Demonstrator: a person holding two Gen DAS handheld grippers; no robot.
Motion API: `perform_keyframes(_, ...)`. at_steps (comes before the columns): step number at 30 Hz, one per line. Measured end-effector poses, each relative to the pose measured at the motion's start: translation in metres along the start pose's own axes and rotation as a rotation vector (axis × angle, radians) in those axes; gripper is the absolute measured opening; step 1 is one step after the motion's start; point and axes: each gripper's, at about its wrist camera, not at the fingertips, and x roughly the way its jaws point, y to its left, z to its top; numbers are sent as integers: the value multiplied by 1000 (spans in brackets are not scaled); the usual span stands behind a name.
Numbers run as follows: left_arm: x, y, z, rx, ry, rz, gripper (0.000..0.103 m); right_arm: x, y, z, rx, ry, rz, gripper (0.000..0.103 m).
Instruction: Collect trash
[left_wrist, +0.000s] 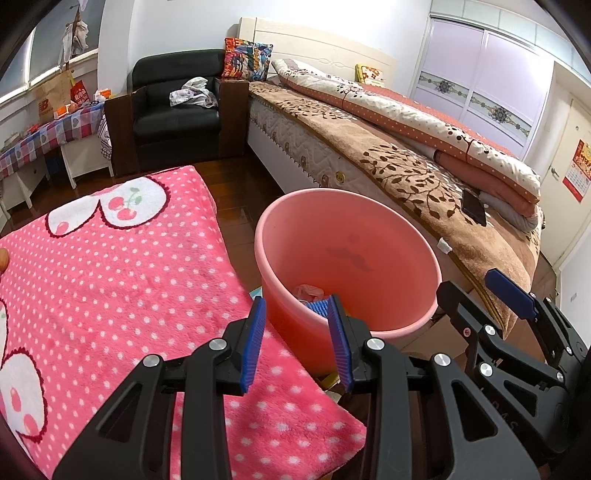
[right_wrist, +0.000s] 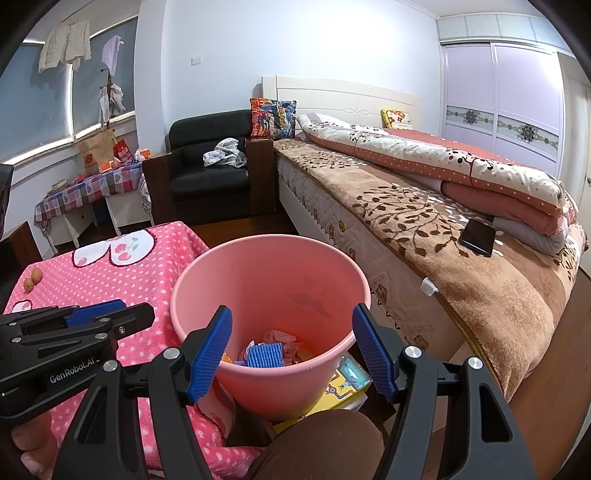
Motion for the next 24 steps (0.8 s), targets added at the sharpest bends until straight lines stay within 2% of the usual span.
perform_keyframes(24, -6, 2, 4, 2, -7, -1, 35, -2, 3, 0, -5, 0, 2, 67)
